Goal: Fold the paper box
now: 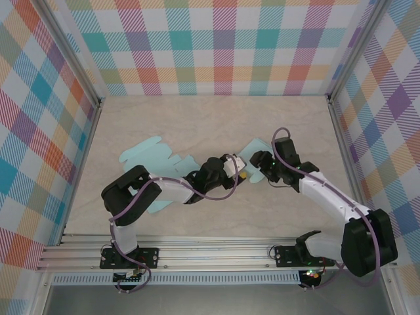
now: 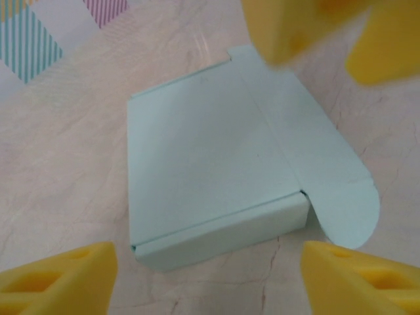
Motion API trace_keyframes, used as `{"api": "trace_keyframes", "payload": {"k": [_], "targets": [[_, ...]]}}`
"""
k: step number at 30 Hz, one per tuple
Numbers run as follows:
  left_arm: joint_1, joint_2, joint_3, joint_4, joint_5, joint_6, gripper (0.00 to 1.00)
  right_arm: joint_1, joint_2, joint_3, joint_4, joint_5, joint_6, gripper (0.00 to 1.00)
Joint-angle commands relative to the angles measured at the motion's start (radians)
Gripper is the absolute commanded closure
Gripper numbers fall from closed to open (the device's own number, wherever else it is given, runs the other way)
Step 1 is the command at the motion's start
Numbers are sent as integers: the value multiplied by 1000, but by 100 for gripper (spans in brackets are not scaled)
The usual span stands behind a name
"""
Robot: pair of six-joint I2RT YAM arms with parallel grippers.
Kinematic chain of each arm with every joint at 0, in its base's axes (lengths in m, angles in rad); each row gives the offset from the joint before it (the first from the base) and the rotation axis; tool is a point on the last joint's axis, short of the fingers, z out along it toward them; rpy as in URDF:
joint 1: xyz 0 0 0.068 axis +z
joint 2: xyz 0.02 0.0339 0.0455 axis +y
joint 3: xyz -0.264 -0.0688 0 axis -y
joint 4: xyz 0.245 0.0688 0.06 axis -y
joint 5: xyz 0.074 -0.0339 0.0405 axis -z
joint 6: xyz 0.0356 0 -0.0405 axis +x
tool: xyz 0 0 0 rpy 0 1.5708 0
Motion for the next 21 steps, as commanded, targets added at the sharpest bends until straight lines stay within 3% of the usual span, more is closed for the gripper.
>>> {"api": "trace_keyframes", "payload": {"k": [1, 3, 7, 14, 21], "targets": [[-54, 21, 88, -97, -63, 85, 14, -96, -64, 33, -97, 53, -81, 43], [-91, 60, 136, -121, -126, 119, 7, -175, -101, 28, -123, 47, -107, 40], [-138, 119, 229, -174, -222, 157, 7, -300, -152, 49, -175, 31, -156, 26], [-219, 270, 426, -271, -382, 276, 6, -401, -177, 79, -200, 27, -193, 0], [-228, 412, 602, -340, -547, 320, 8, -440, -187, 68, -182, -27, -200, 0]]}}
